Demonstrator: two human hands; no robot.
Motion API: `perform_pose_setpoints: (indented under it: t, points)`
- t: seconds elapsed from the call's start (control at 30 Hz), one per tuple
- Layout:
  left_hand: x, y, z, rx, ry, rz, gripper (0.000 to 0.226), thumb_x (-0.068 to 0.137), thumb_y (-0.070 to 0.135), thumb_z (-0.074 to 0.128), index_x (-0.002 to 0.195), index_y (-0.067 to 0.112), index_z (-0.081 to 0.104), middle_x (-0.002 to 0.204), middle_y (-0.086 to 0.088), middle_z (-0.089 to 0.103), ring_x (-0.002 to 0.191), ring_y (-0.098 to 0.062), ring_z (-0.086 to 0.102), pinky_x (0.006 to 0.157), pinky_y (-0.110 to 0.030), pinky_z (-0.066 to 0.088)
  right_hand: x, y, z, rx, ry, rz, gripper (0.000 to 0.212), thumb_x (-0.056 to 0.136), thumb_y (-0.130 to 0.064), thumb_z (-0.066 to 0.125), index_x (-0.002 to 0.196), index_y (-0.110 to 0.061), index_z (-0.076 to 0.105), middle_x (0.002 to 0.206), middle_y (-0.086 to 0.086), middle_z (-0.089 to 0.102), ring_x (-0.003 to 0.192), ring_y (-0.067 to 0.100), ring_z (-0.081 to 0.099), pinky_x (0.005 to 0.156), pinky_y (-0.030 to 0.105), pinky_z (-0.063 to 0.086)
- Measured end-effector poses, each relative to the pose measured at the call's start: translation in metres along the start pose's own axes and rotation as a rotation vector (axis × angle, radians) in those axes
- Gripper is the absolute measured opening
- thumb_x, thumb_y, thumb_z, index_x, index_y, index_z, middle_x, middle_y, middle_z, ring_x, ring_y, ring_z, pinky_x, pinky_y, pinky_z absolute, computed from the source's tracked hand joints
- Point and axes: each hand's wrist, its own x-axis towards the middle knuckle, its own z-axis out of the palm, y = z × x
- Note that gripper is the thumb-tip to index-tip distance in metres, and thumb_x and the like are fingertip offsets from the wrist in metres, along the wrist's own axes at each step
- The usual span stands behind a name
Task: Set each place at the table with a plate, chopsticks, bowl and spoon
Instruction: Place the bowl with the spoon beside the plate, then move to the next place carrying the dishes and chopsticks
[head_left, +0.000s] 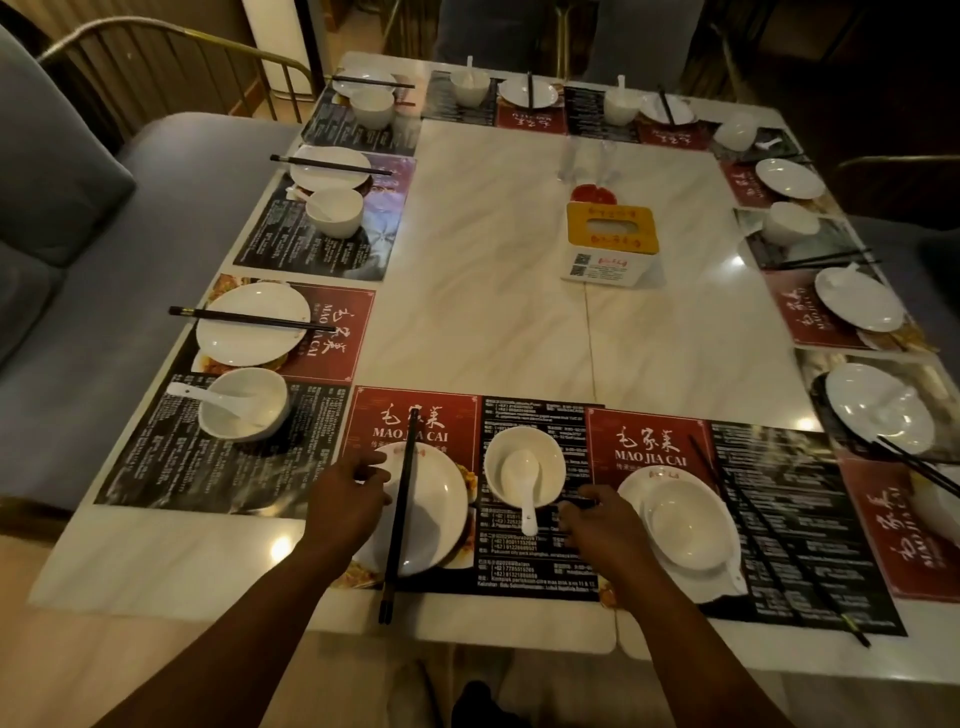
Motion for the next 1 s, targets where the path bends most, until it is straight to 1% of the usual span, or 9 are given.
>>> perform_pose_setpoints:
  t: [0.1, 0.2, 0.4, 0.57, 0.67, 0.8, 0.87, 0.93, 1.0]
  points:
    - [-0.002, 0.01, 0.013, 0.046, -0.05, 0.091, 0.018, 0.094, 0.015, 0.063, 0.105, 0.028, 0.067, 0.1, 0.004, 0.069, 0.085, -0.015, 0.069, 0.075, -0.029, 0.054, -0.005, 0.007, -0.025, -0.038, 0.016, -0.016, 0.021, 0.09, -0.03, 0.068, 0.11, -0.026, 0.063, 0.089, -0.003, 0.074, 0.08, 0.015, 0.072, 0.079, 0.041, 0.061]
    - [-0.008, 0.027, 0.037, 0.062, -0.097, 0.204, 0.017, 0.093, 0.014, 0.062, 0.102, 0.027, 0.068, 0.095, 0.006, 0.071, 0.077, -0.014, 0.069, 0.075, -0.035, 0.057, -0.011, 0.016, -0.056, -0.117, 0.081, -0.066, 0.018, 0.089, -0.034, 0.068, 0.106, -0.028, 0.066, 0.087, -0.005, 0.075, 0.077, 0.014, 0.072, 0.074, 0.039, 0.061]
    - [-0.033, 0.072, 0.098, 0.108, -0.28, 0.397, 0.024, 0.09, 0.008, 0.061, 0.101, 0.026, 0.072, 0.093, 0.007, 0.073, 0.081, -0.015, 0.07, 0.078, -0.041, 0.059, -0.019, 0.033, -0.135, -0.111, 0.232, -0.014, 0.011, 0.089, -0.022, 0.069, 0.099, -0.025, 0.069, 0.084, -0.002, 0.075, 0.071, 0.015, 0.072, 0.064, 0.033, 0.056]
    - [-0.054, 0.096, 0.156, 0.243, -0.373, 0.486, 0.019, 0.092, 0.015, 0.064, 0.104, 0.029, 0.069, 0.091, 0.009, 0.072, 0.071, -0.005, 0.069, 0.067, -0.022, 0.056, -0.004, 0.048, -0.187, -0.143, 0.307, -0.045, 0.009, 0.091, -0.018, 0.067, 0.096, -0.025, 0.069, 0.088, -0.008, 0.069, 0.082, 0.01, 0.065, 0.07, 0.028, 0.052]
    - [-0.062, 0.105, 0.193, 0.329, -0.423, 0.488, 0.017, 0.093, 0.021, 0.063, 0.108, 0.026, 0.07, 0.096, 0.014, 0.069, 0.085, -0.005, 0.067, 0.075, -0.02, 0.053, 0.019, 0.062, -0.211, -0.163, 0.261, -0.042, 0.008, 0.091, -0.019, 0.067, 0.095, -0.026, 0.068, 0.092, -0.007, 0.068, 0.087, 0.009, 0.063, 0.081, 0.031, 0.052]
    - [-0.068, 0.112, 0.242, 0.436, -0.47, 0.41, 0.013, 0.092, 0.032, 0.062, 0.103, 0.031, 0.068, 0.098, 0.014, 0.071, 0.088, -0.003, 0.064, 0.08, -0.024, 0.053, 0.058, 0.076, -0.238, -0.224, 0.166, -0.104, 0.008, 0.093, -0.022, 0.063, 0.094, -0.028, 0.069, 0.094, -0.009, 0.068, 0.086, 0.004, 0.062, 0.065, 0.017, 0.043]
    - [-0.076, 0.111, 0.262, 0.491, -0.473, 0.33, 0.016, 0.093, 0.034, 0.061, 0.107, 0.03, 0.066, 0.099, 0.012, 0.068, 0.088, -0.007, 0.065, 0.08, -0.028, 0.055, 0.072, 0.078, -0.24, -0.29, 0.097, -0.179, 0.007, 0.095, -0.025, 0.062, 0.096, -0.029, 0.068, 0.096, -0.01, 0.068, 0.09, 0.005, 0.063, 0.064, 0.012, 0.039]
    - [-0.087, 0.107, 0.279, 0.526, -0.454, 0.238, 0.025, 0.096, 0.029, 0.059, 0.121, 0.025, 0.062, 0.109, 0.007, 0.066, 0.095, -0.012, 0.065, 0.078, -0.025, 0.053, 0.082, 0.082, -0.23, -0.34, -0.01, -0.256, 0.011, 0.095, -0.028, 0.063, 0.105, -0.028, 0.067, 0.103, -0.009, 0.068, 0.093, 0.007, 0.064, 0.068, 0.013, 0.043]
    - [-0.095, 0.1, 0.289, 0.557, -0.38, 0.203, 0.033, 0.097, 0.026, 0.058, 0.13, 0.023, 0.06, 0.121, 0.003, 0.066, 0.106, -0.016, 0.064, 0.086, -0.027, 0.052, 0.087, 0.084, -0.217, -0.366, -0.131, -0.313, 0.023, 0.095, -0.033, 0.062, 0.117, -0.027, 0.063, 0.109, -0.005, 0.068, 0.088, 0.009, 0.064, 0.069, 0.021, 0.053]
